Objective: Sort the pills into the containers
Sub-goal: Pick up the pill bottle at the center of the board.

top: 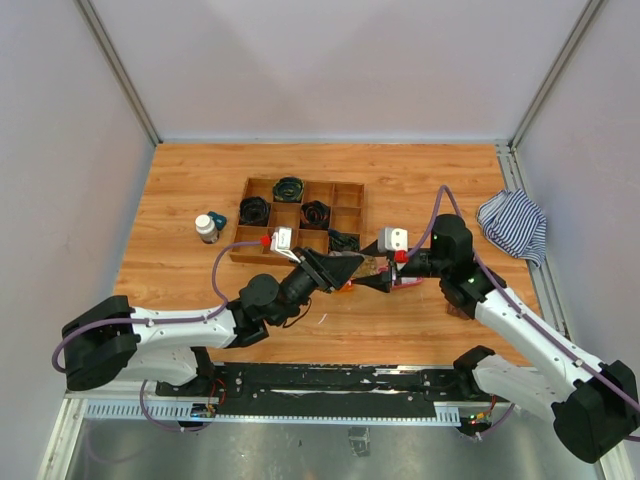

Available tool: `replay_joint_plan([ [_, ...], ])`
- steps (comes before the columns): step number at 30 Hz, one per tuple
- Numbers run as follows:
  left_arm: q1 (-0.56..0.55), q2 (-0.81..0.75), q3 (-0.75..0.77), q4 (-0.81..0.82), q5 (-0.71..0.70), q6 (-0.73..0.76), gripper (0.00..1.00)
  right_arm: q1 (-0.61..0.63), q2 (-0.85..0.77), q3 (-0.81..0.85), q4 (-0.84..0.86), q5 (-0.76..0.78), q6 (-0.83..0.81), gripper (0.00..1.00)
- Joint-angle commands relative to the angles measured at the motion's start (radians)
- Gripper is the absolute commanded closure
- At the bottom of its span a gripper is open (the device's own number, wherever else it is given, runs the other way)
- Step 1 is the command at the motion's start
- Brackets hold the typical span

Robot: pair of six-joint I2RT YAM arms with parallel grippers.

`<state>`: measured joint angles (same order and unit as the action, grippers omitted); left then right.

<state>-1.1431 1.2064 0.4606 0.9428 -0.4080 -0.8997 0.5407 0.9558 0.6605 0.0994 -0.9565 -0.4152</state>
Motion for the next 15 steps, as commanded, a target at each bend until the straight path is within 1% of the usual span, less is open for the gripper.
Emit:
replay_joint_plan([
  [1, -0.009, -0.012, -0.004, 0.085, 0.006, -0.013, 0.56, 0.026, -0.002, 0.018, -0.041, -0.096, -0.049, 0.83],
  [3, -0.009, -0.025, -0.020, 0.109, 0.009, 0.007, 0.40, 0.025, -0.004, 0.034, -0.083, -0.105, -0.069, 0.91],
  [5, -0.009, -0.064, -0.037, 0.113, 0.008, 0.045, 0.21, 0.023, -0.001, 0.059, -0.145, -0.105, -0.101, 0.98],
  [7, -0.009, -0.115, -0.042, 0.065, 0.008, 0.094, 0.03, 0.018, 0.000, 0.079, -0.190, -0.111, -0.113, 0.99],
  [8, -0.009, -0.145, -0.041, 0.038, 0.020, 0.136, 0.01, 0.013, 0.000, 0.087, -0.218, -0.115, -0.119, 0.99],
  [12, -0.009, -0.288, -0.078, -0.040, 0.135, 0.381, 0.01, -0.008, 0.004, 0.125, -0.283, -0.133, -0.107, 0.99],
  [15, -0.007, -0.387, -0.083, -0.166, 0.240, 0.584, 0.01, -0.023, 0.008, 0.142, -0.307, -0.140, -0.084, 1.00],
])
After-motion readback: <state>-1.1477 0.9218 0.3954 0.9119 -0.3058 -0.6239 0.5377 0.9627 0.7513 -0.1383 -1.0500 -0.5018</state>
